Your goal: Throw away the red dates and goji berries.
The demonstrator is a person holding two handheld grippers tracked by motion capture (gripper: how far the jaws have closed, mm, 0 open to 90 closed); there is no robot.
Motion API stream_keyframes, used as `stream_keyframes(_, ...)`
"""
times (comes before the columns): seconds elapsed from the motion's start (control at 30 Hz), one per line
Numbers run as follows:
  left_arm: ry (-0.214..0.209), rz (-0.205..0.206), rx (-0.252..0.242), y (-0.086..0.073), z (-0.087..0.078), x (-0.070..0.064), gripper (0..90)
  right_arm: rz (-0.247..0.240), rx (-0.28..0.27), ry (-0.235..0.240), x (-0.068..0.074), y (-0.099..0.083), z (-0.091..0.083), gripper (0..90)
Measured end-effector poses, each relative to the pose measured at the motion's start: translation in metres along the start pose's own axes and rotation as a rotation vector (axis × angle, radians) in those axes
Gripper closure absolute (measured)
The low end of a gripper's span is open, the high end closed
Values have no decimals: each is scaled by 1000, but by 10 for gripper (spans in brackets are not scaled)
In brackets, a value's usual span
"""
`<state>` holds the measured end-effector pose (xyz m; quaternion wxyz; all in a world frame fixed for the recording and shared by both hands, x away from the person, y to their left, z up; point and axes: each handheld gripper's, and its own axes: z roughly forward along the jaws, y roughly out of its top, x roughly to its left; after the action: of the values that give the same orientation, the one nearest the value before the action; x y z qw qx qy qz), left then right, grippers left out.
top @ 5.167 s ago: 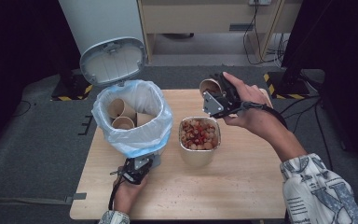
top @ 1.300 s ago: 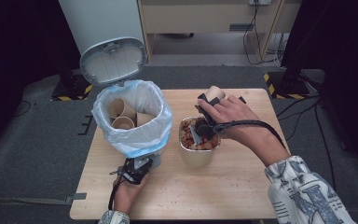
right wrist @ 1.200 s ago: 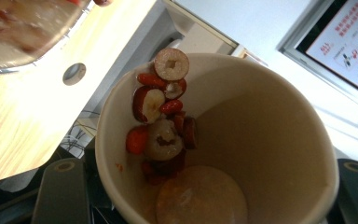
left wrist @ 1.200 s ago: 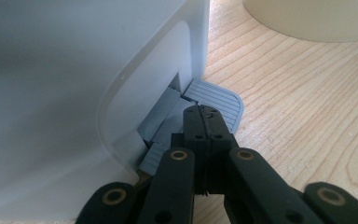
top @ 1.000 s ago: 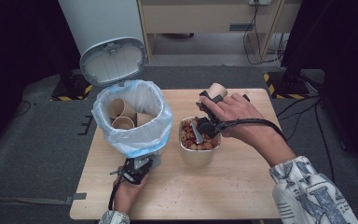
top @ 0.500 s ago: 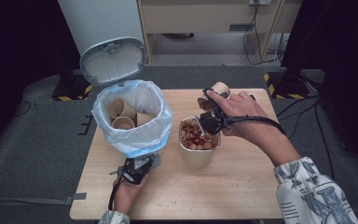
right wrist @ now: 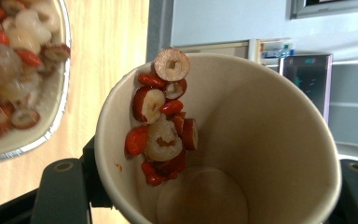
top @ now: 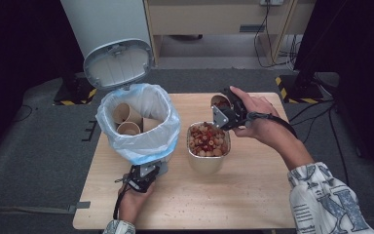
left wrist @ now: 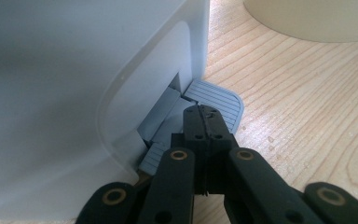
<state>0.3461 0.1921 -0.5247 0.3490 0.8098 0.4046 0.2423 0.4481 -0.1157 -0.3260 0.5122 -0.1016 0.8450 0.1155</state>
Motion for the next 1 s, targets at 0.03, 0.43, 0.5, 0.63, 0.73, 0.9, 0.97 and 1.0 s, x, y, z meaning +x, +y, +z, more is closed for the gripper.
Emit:
stream_keyframes(0.03,1,-1,0,0,0,0,896,26,-14,8,-1,-2,2,298)
stream_keyframes(0.43,-1,-4,0,0,0,0,896,344,-107,123,-4,-33,10,298)
stream_keyframes(0.5,-2,-4,0,0,0,0,896,383,-120,146,-5,-37,11,297)
stream_keyframes(0.63,-3,-13,0,0,0,0,896,464,-137,176,-6,-46,11,297)
stream_keyframes(0.73,-2,-13,1,0,0,0,896,530,-158,201,-6,-52,11,297)
stream_keyframes(0.9,-2,-11,3,0,0,0,896,607,-175,228,-7,-60,10,295)
stream_keyframes(0.97,-3,-12,2,-1,0,0,896,648,-186,242,-6,-65,10,296)
stream_keyframes(1.0,-3,-13,2,-1,0,0,895,654,-189,245,-6,-66,10,295)
